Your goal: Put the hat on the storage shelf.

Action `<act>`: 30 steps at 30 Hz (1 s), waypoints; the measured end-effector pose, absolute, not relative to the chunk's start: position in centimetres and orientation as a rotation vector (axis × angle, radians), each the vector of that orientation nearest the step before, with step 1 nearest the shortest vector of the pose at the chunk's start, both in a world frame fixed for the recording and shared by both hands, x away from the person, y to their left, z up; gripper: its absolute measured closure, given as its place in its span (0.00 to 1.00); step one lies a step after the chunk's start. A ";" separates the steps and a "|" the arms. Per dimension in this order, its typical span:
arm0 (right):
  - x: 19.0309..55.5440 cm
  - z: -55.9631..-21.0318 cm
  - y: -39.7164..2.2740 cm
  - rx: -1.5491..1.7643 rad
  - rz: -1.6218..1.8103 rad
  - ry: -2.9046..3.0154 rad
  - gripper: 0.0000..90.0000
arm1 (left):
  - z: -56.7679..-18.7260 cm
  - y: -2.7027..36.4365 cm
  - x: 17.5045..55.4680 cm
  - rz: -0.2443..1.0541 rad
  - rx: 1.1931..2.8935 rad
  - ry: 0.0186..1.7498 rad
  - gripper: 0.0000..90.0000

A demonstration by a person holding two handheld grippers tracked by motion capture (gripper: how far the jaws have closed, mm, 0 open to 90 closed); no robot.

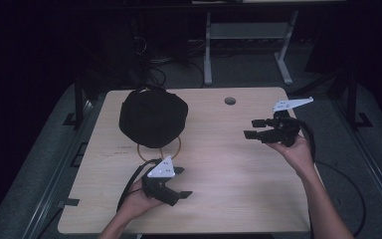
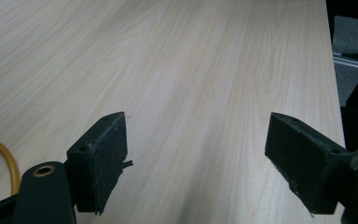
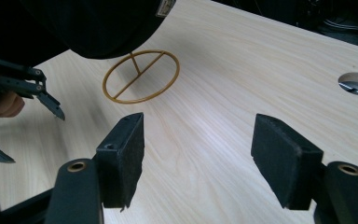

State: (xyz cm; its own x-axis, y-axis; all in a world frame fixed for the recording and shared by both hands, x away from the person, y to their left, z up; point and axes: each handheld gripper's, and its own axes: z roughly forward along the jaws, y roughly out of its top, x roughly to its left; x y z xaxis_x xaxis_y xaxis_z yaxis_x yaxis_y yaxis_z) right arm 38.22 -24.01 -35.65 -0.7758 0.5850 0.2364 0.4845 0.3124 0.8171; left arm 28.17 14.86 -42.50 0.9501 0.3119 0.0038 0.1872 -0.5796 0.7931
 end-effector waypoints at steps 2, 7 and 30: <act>38.1 -36.0 -24.3 1.009 1.473 2.461 0.37 | -42.6 14.8 28.2 0.175 2.206 0.351 0.23; 37.8 -37.0 -25.1 1.048 1.464 2.466 0.36 | -42.7 14.7 28.1 0.170 2.212 0.352 0.23; 35.2 -40.7 -28.3 1.169 1.430 2.466 0.34 | -42.7 14.8 28.1 0.172 2.211 0.364 0.22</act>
